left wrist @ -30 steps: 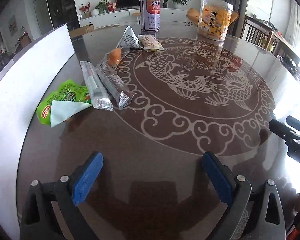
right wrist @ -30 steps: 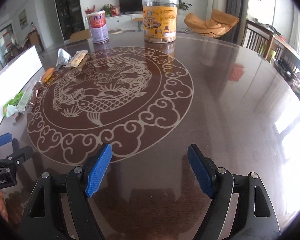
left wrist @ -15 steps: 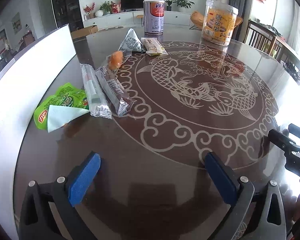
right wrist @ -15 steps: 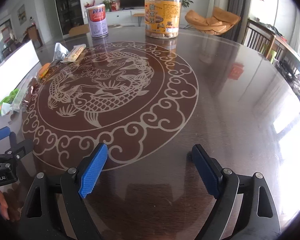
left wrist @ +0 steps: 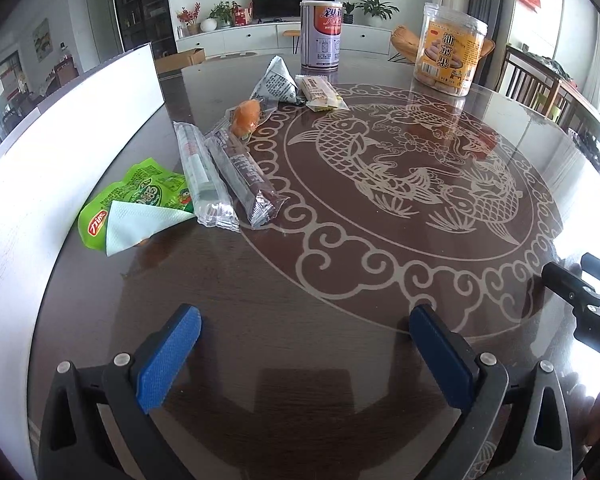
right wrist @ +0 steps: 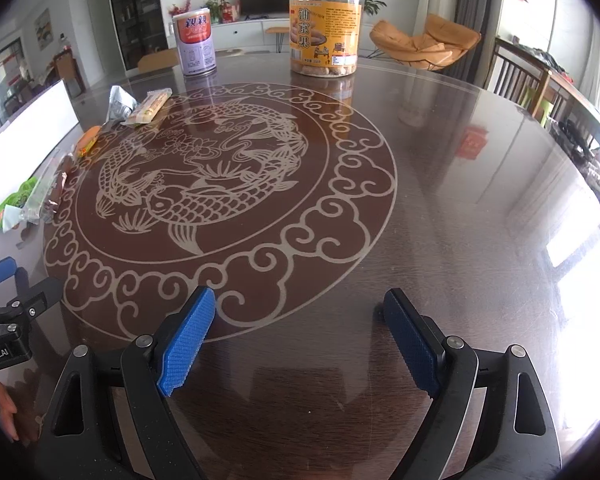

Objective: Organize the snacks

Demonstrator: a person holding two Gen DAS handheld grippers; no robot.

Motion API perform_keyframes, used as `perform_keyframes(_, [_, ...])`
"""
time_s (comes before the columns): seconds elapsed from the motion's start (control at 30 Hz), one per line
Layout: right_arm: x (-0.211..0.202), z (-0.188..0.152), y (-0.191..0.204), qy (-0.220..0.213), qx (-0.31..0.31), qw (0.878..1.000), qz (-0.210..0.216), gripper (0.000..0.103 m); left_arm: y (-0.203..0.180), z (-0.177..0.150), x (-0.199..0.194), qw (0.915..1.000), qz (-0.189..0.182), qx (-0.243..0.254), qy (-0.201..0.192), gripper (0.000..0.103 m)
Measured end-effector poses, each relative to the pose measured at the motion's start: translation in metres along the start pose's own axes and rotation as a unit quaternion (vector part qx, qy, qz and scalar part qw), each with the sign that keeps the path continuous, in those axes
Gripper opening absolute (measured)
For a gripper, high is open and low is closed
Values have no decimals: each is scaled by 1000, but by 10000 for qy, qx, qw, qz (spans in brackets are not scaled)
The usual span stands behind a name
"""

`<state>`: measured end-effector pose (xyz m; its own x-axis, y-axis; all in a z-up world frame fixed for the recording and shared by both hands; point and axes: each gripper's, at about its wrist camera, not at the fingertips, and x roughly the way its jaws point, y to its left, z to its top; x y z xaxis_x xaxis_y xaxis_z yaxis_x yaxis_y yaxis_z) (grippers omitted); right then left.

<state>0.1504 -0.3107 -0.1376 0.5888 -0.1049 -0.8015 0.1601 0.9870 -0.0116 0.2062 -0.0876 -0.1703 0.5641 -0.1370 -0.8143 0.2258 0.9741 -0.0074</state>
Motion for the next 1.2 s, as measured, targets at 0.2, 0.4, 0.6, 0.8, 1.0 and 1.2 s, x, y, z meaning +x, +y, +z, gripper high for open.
perform_keyframes(0.2, [0,0,0,0,0,10000,1,88,0,0,0,10000,-3,-1,0,103])
perform_keyframes(0.4, [0,0,0,-1,0,10000,2,88,0,0,0,10000,0,-3,0,103])
perform_keyframes(0.6, [0,0,0,-3,0,10000,5,88,0,-1,0,10000,-1,-3,1,103])
perform_keyframes(0.8, [0,0,0,-4,0,10000,6,88,0,0,0,10000,-1,-4,1,103])
perform_keyframes(1.0, [0,0,0,-4,-1,10000,7,88,1,0,-1,9999,-43,63,133,103])
perform_keyframes(1.2, [0,0,0,-5,0,10000,7,88,13,-20,-21,9965,-388,434,600,103])
